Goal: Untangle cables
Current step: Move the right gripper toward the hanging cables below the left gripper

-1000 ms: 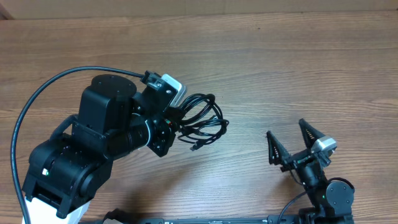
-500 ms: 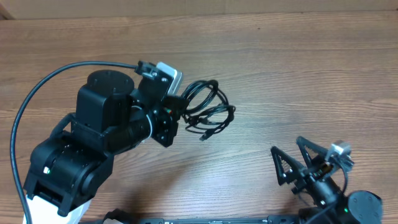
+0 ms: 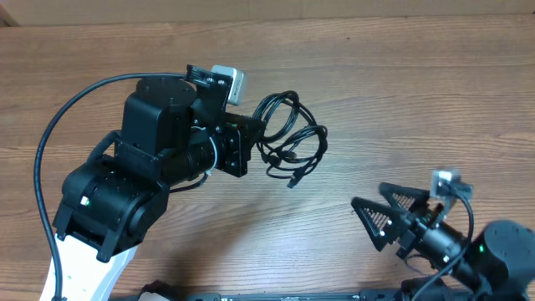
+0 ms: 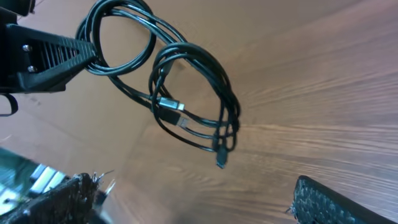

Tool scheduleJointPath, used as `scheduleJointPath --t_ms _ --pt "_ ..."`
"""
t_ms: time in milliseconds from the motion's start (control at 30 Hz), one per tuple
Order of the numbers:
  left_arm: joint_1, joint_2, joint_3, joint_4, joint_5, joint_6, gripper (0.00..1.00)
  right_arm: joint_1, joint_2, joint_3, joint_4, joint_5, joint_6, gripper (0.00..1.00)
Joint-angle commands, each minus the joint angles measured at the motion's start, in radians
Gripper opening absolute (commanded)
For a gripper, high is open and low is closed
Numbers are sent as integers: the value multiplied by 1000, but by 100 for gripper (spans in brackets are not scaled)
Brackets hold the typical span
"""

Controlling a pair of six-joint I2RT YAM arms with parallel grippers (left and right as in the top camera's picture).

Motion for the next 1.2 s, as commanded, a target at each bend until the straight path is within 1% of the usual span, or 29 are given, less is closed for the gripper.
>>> scheduleJointPath --t_ms 0,100,133,300,400,500,633,733,900,1000,1033,1100,1167 --pt "-6 1 28 6 54 -39 4 -7 26 20 21 -71 71 100" --pt "-6 1 28 11 85 -39 4 -7 35 20 29 -79 212 100" --pt "-6 1 28 11 94 -39 4 -7 35 20 40 -97 229 100" --pt "-6 3 28 16 94 -47 4 -7 35 20 106 -179 226 100" --pt "-6 13 28 18 94 -50 4 -7 35 20 123 -190 226 100" --pt "-6 29 28 28 99 -84 4 -7 35 20 124 -190 226 94" --pt "-9 56 28 61 138 -132 4 -7 35 20 126 -190 226 91" --pt "-34 82 28 91 176 -132 4 -7 35 20 132 -186 226 90" --pt "-104 126 28 157 184 -138 4 -7 35 20 149 -177 225 90" --pt "-156 151 28 219 184 -151 4 -7 35 20 140 -135 226 86" --pt "-163 154 28 225 183 -151 4 -7 35 20 134 -120 226 85" --pt "-173 158 28 235 183 -151 4 -7 35 20 116 -71 226 80" --pt "-180 158 28 244 183 -151 4 -7 36 20 111 -50 226 78"
